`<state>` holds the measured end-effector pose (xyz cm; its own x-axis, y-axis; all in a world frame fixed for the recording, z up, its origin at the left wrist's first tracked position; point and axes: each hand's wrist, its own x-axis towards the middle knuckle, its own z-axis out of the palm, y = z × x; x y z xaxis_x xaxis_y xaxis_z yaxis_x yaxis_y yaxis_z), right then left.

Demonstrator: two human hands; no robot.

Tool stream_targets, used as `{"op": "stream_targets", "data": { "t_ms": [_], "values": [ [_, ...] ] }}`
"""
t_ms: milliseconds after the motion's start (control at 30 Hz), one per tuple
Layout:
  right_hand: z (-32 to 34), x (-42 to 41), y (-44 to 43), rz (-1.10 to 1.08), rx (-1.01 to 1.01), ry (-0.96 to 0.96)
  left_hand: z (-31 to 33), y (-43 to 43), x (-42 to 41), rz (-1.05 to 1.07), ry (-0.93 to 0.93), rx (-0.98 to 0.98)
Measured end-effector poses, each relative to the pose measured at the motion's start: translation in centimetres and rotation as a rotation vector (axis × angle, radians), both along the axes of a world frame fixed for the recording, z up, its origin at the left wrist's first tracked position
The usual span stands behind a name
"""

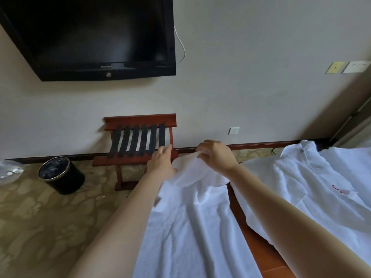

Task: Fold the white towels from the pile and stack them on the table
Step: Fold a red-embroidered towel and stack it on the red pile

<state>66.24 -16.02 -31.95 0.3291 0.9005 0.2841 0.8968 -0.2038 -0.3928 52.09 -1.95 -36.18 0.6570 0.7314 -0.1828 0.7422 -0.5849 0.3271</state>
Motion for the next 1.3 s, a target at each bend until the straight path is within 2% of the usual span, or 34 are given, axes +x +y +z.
{"op": "stream_targets", "data": {
  "t_ms": [100, 233, 433, 567, 633, 767, 900, 1067, 1200, 1300],
  "values": [
    [0.2, 0.1, -0.7, 0.002, 0.016, -0.041, -1.2, -1.2, 1.5, 0.037, -0.053, -0.235],
    [-0.6, 1.3, -1.7, -0.086, -0.044, -0.11, -2.6, -2.3, 1.3, 0.043, 0.191, 0.096],
    [-3.4, 2.2, -3.0, -0.224, -0.335, -0.187, -2.8, -1.6, -1.3, 0.235, 0.423, 0.12],
    [-4.6, 1.8, -3.2, -0.233, -0.503, -0.342, -0.3, -1.1, -1.7, 0.322, 0.419, 0.215],
    [-4.3, 1.8, -3.2, -0.309, -0.543, -0.376, 1.1, -0.8, -1.9, 0.331, 0.405, 0.241],
    [-3.2, 1.7, -3.3, -0.464, -0.457, -0.243, 2.7, -0.8, -2.2, 0.408, 0.246, 0.197],
    [-3.0, 1.1, -3.7, -0.532, -0.312, -0.019, 2.9, -1.5, -2.7, 0.481, 0.019, 0.109],
    [-2.9, 1.1, -3.4, -0.619, -0.086, 0.261, 3.9, -1.5, -2.7, 0.44, -0.194, 0.086],
    [-0.2, 2.8, -1.4, -0.603, 0.046, 0.27, 6.2, 0.9, -1.4, 0.416, -0.371, 0.11],
    [1.8, 4.3, 0.2, -0.563, 0.12, 0.187, 7.8, 2.9, -0.2, 0.446, -0.519, 0.078]
  ]
}}
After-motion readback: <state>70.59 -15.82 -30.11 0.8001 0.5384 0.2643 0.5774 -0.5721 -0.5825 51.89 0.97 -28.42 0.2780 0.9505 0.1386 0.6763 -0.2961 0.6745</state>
